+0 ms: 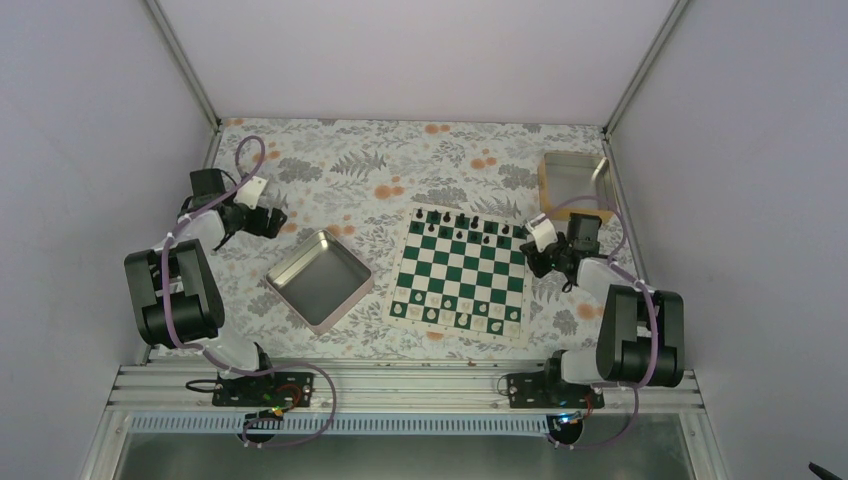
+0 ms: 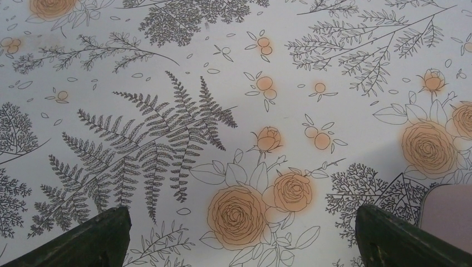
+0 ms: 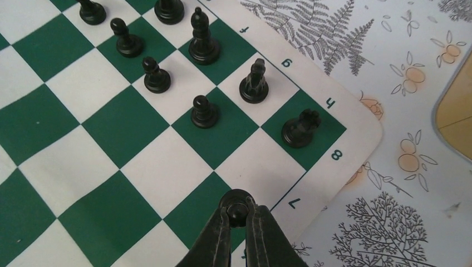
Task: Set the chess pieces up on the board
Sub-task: Place the chess piece on the chessboard.
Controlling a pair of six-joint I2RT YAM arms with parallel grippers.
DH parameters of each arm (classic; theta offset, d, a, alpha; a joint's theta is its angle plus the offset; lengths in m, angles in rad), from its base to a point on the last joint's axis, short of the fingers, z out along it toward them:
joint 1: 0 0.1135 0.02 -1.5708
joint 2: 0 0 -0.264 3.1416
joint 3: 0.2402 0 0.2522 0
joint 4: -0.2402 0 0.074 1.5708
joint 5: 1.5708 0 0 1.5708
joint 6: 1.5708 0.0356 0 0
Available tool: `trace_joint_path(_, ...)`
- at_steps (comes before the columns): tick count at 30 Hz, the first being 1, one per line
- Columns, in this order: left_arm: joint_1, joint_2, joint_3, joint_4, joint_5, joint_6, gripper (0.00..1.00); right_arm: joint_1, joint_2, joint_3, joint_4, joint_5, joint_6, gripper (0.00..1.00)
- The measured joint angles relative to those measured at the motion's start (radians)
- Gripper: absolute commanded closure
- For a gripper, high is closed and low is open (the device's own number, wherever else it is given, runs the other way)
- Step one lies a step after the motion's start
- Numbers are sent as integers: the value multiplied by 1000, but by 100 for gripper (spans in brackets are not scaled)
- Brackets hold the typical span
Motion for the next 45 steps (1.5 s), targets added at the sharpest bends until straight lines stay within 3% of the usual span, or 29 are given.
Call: trace_joint_path(45, -2, 18, -19, 18, 16, 19, 0, -2, 198, 119, -3, -17, -27, 95)
